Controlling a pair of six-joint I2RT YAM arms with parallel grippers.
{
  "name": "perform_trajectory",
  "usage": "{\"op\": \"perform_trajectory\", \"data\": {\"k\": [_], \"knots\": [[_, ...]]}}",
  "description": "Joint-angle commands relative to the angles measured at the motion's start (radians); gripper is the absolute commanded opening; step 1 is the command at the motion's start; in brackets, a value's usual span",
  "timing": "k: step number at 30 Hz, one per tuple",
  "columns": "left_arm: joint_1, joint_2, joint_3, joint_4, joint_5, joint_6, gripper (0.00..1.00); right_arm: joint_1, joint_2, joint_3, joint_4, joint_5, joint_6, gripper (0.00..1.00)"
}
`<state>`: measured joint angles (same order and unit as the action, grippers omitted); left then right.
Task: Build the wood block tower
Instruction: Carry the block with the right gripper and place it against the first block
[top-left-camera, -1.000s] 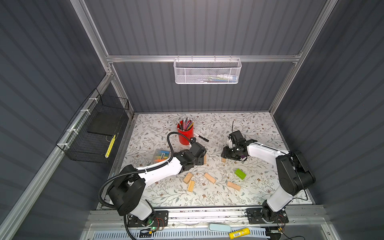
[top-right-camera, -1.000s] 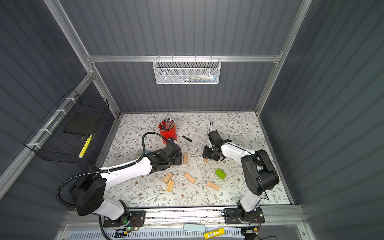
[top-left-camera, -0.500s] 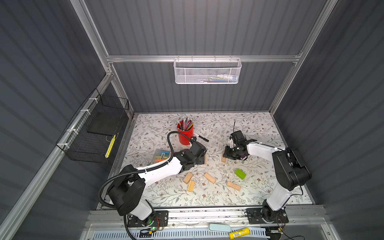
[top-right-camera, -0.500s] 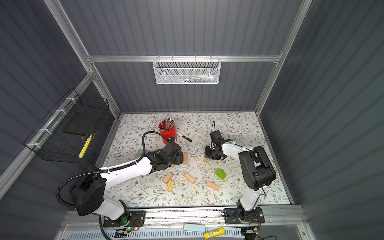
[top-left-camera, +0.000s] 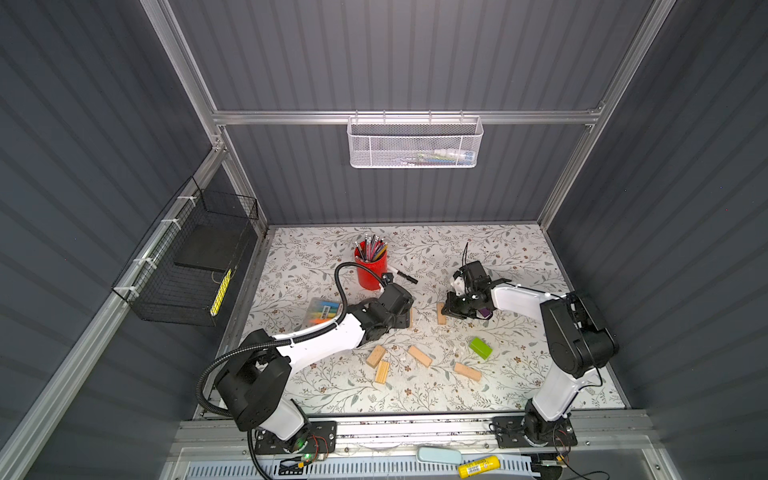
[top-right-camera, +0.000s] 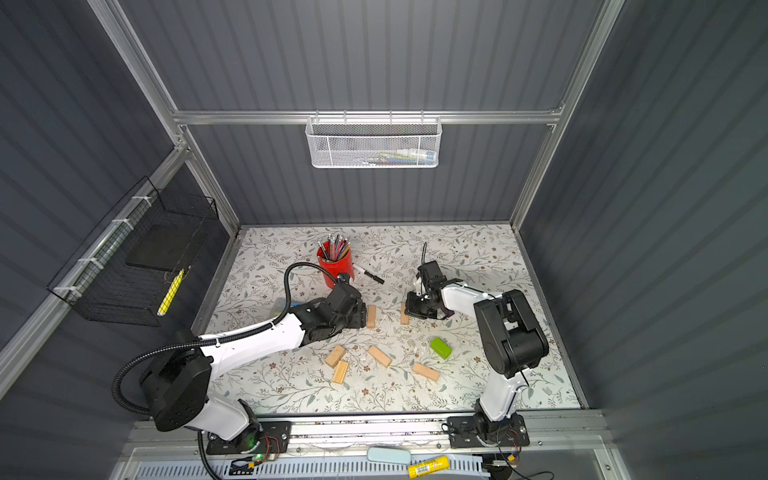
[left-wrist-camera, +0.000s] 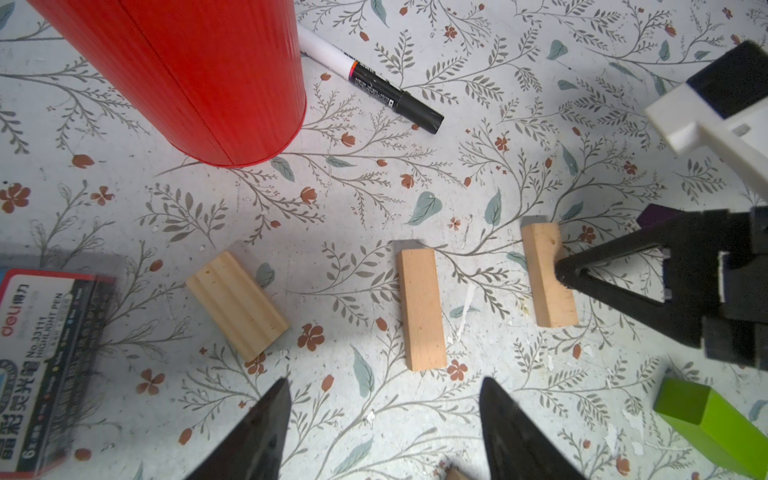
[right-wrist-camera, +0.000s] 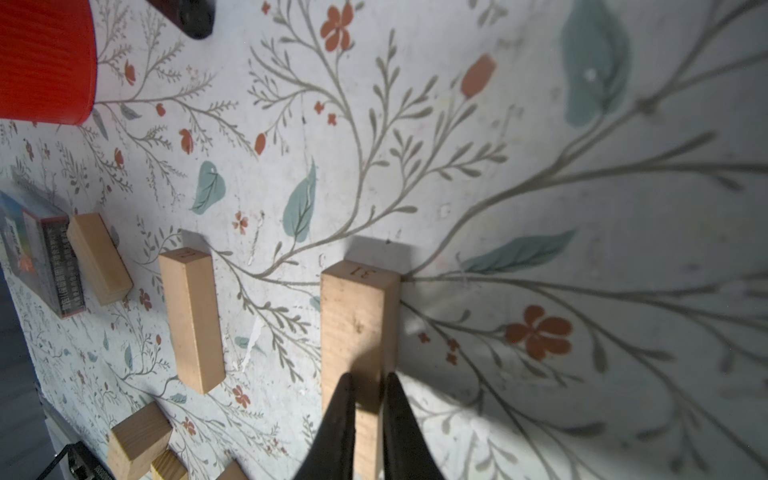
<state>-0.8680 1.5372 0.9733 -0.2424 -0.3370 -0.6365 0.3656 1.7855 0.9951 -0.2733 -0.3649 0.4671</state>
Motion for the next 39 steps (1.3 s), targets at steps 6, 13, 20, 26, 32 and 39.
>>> {"op": "perform_trajectory", "data": {"k": [6, 13, 20, 26, 32, 39], "knots": [[0.036, -0.042, -0.053, 0.018, 0.024, -0.028, 0.72, 0.063, 0.039, 0.008, -0.007, -0.052, -0.005, 0.16], [0.055, -0.064, -0.087, 0.033, 0.044, -0.046, 0.72, 0.103, 0.055, 0.012, 0.045, -0.058, 0.069, 0.16], [0.076, -0.074, -0.104, 0.045, 0.069, -0.057, 0.72, 0.138, 0.091, 0.049, 0.056, -0.042, 0.117, 0.15], [0.087, -0.084, -0.116, 0.053, 0.076, -0.062, 0.72, 0.162, 0.11, 0.077, 0.059, -0.037, 0.136, 0.15], [0.093, -0.086, -0.123, 0.058, 0.088, -0.068, 0.72, 0.175, 0.124, 0.09, 0.056, -0.022, 0.152, 0.14], [0.095, -0.083, -0.125, 0.067, 0.093, -0.07, 0.72, 0.182, 0.121, 0.087, 0.068, -0.007, 0.175, 0.14]]}}
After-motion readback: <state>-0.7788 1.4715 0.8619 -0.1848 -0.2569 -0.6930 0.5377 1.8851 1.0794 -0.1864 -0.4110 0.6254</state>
